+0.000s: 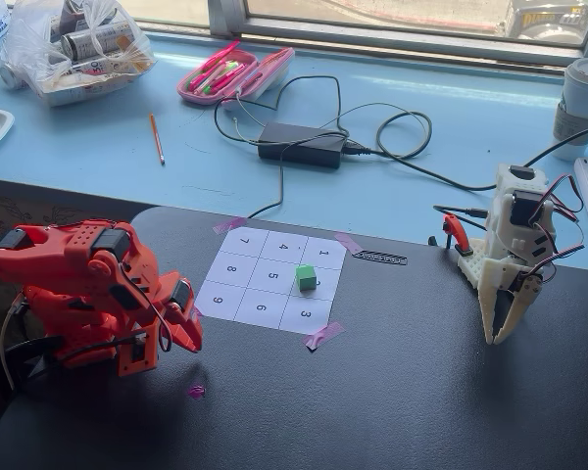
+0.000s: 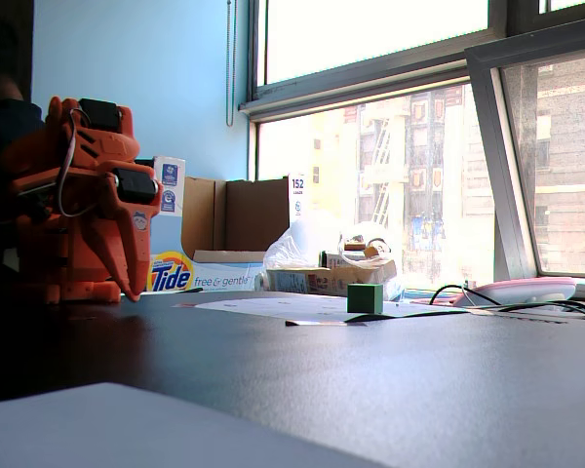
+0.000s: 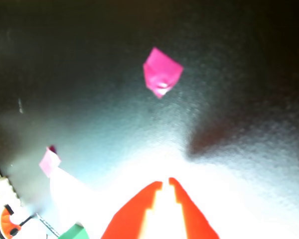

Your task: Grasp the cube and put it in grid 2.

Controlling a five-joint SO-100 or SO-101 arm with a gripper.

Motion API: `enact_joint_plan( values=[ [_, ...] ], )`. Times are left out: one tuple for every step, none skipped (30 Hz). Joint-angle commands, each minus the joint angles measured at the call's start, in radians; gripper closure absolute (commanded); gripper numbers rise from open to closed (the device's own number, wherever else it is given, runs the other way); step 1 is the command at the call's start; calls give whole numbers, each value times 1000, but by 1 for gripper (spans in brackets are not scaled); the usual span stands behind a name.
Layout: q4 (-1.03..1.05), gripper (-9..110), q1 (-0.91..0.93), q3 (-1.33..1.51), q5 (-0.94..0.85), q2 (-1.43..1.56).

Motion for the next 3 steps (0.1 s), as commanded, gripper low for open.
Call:
enact_joint_plan(
  values=[
    [11, 101, -3, 0, 2, 2],
    [11, 101, -3, 0, 2, 2],
    [11, 101, -3, 0, 2, 2]
  ],
)
